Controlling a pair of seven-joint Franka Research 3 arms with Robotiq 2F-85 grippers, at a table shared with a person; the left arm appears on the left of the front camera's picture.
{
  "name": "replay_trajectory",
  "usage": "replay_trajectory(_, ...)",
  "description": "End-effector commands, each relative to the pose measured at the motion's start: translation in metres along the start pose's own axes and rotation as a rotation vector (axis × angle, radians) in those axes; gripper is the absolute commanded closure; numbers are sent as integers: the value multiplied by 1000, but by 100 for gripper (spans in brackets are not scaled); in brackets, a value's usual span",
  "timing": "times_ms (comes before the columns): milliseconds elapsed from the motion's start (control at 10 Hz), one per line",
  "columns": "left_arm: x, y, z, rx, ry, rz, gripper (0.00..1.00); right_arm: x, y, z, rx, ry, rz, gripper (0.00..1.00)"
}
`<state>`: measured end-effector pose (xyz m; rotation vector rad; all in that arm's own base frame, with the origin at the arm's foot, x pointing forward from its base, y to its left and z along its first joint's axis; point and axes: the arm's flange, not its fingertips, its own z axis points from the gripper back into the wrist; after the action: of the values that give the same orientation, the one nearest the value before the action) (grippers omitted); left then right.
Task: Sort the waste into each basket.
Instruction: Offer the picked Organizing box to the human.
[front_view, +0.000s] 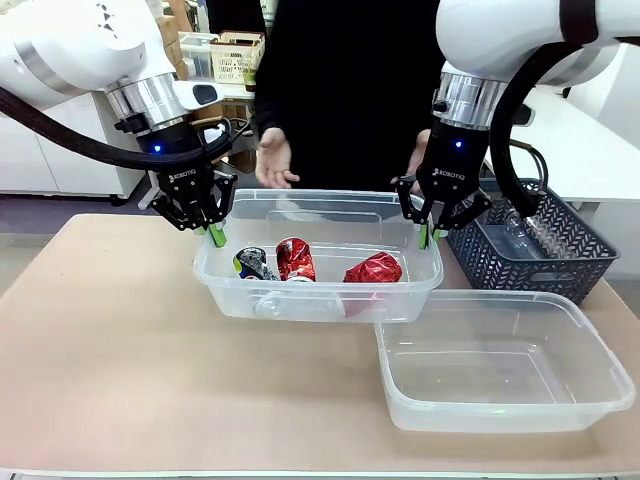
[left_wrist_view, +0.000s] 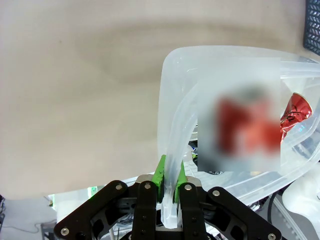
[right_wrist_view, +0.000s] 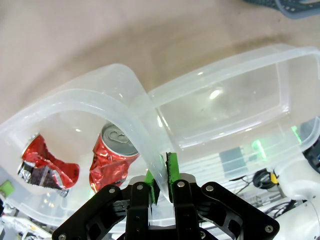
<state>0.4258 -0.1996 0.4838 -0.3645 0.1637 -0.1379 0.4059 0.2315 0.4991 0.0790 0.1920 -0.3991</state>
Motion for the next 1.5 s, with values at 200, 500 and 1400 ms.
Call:
replay_trajectory(200,13,-7,15,58,-70,1,93,16,21,10,-40,23,64,91)
replay_trajectory(500,81,2,54,-11,-61,-68,93,84,79,33,-94,85,158,91)
replay_trajectory(1400,117,44,34,-1,-34,15,93,154,91,2,-42,168,135,91)
